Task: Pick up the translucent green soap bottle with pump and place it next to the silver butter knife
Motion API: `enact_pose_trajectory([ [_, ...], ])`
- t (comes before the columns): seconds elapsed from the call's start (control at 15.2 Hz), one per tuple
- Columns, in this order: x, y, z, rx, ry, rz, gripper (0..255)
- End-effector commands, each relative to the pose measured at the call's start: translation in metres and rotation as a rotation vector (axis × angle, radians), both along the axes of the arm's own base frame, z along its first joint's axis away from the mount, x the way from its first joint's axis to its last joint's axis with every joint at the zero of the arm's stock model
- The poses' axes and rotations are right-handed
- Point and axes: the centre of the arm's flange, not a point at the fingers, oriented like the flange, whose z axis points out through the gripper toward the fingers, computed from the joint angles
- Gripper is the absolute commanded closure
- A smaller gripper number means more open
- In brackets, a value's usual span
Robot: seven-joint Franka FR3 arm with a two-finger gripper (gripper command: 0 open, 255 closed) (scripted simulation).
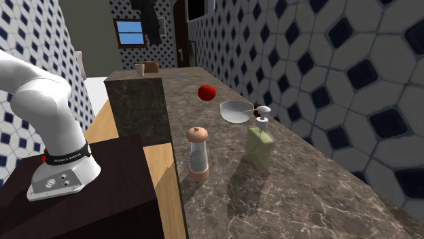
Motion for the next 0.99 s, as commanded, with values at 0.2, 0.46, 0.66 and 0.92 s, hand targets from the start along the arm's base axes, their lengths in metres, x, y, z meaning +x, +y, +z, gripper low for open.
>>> enact_pose_trajectory([
  [0.2,0.031,-0.022,-0.015,-0.006,0.015,-0.016,0],
  [0.46,0.071,-0.051,-0.036,-0.013,0.035,-0.038,0],
  [0.66,0.1,-0.074,-0.052,-0.019,0.051,-0.055,0],
  [0.92,0.138,-0.106,-0.074,-0.026,0.071,-0.076,0],
])
